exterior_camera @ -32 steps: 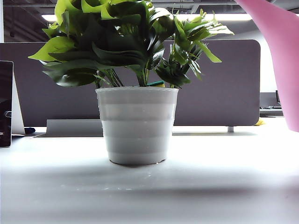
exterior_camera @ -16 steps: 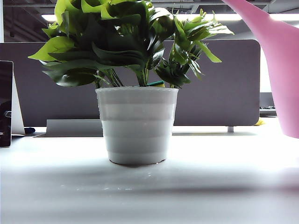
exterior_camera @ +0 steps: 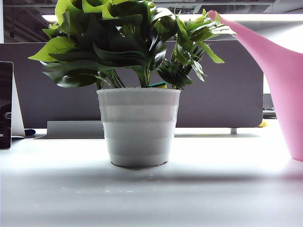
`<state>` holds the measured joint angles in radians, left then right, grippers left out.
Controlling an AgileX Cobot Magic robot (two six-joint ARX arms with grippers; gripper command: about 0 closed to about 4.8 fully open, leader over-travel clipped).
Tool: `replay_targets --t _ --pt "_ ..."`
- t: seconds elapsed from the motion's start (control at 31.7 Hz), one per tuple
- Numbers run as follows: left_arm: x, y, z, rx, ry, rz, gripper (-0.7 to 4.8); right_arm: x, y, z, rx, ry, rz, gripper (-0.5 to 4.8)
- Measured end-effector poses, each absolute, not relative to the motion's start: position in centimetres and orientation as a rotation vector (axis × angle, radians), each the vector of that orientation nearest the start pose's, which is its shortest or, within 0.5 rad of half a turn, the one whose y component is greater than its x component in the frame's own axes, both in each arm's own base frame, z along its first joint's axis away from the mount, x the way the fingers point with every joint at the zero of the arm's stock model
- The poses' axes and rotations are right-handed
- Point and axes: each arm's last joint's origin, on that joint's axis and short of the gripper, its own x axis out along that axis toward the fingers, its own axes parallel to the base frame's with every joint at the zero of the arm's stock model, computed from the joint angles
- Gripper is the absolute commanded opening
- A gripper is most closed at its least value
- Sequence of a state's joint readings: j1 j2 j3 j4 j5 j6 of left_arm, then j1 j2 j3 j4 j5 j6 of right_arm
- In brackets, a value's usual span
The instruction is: Pick up the watering can from the table, water the potted plant, and put the can back.
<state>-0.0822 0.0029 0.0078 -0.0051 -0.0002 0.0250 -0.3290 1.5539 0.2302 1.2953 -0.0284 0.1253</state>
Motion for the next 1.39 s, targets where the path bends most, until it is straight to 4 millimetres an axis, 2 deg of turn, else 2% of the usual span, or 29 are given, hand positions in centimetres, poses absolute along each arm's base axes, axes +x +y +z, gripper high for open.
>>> replay_targets --t 0.28,0.44,0.6,0.73,0.88,1.07,1.26,1.39 --pt "9.7 -0.8 16.5 0.025 0.0 -0.082 -0.05 22.2 -7.4 14.0 0.131 0.012 -0.288 -0.03" --pt "9.7 -0.8 16.5 0.025 0.0 -0.082 -0.05 22.2 -7.4 14.0 0.131 0.014 -0.288 0.79" --pt "9.7 -0.8 16.5 0.025 0.0 -0.082 -0.05 22.2 -7.4 13.9 0.139 0.027 -0.289 0.97" --pt "9.7 -0.8 16.5 0.025 0.0 -0.082 -0.05 22.2 -7.4 13.8 0.151 0.034 -0.291 1.8" --pt "9.7 -0.8 16.5 0.025 0.0 -0.082 -0.05 21.8 -7.3 14.1 0.168 -0.01 -0.287 1.81" --pt "9.7 -0.8 16.5 0.025 0.0 -0.082 -0.05 20.9 -7.0 13.2 0.178 0.035 -0.288 1.81" --pt "9.7 -0.8 16.5 0.025 0.0 -0.082 -0.05 19.1 -6.4 12.4 0.186 0.046 -0.289 1.81" --pt "9.7 -0.8 16.5 0.025 0.0 -0.082 -0.05 17.6 -5.9 13.1 0.179 0.0 -0.285 1.81"
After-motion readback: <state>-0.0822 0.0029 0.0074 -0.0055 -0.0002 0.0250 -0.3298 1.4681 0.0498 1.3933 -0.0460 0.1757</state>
